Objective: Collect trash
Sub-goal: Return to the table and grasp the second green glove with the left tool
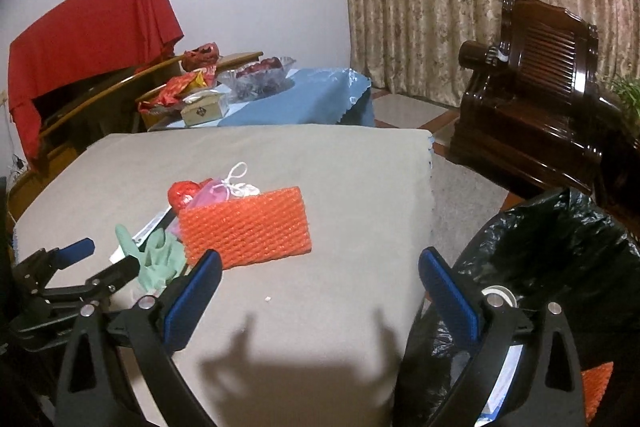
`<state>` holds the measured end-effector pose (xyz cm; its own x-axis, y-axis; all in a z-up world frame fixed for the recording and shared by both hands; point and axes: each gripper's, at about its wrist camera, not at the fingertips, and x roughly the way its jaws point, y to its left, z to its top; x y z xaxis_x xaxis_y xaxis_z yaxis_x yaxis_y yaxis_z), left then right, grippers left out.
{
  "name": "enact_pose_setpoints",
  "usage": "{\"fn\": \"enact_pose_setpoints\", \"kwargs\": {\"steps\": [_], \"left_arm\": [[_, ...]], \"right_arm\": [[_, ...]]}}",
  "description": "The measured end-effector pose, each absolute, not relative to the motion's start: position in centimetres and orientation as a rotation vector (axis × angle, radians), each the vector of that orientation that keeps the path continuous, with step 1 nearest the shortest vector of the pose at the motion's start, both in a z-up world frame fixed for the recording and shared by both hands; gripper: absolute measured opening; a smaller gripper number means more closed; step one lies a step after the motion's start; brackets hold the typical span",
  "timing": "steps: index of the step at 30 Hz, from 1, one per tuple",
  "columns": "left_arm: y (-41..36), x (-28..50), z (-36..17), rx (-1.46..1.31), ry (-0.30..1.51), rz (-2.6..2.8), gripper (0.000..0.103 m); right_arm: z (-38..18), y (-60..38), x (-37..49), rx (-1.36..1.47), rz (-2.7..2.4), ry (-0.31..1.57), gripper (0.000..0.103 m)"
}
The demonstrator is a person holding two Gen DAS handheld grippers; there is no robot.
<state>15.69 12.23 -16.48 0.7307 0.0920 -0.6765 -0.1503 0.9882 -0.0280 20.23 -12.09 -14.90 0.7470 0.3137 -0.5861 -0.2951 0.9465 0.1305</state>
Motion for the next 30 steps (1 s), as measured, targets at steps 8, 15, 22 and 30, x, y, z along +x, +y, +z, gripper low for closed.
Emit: {"fn": "enact_pose_setpoints", "kwargs": {"steps": [8, 15, 22, 30], "left_arm": [[12.1, 16.8, -18.5, -0.090, 0.781, 0.147, 0.089], [12.0, 17.7, -20.4, -0.109, 0.838, 0.130, 0.079], [12.5, 18.6, -21.7, -0.153, 0.887, 0.123, 0.064], [12.4, 18.5, -21.2, -0.166, 0.868, 0.102, 0.036]], "right_arm": [[-15.8, -11.9, 20.8, 0.019, 0.339, 0.664, 0.097], [-16.1, -11.3, 21.0, 0.012, 0.346, 0.668, 0.097], [-16.1, -11.1, 20.9, -0.005, 0.354, 0.673, 0.097], [-15.9, -10.5, 20.5, -0.023, 0.363, 0.670, 0.097]]}}
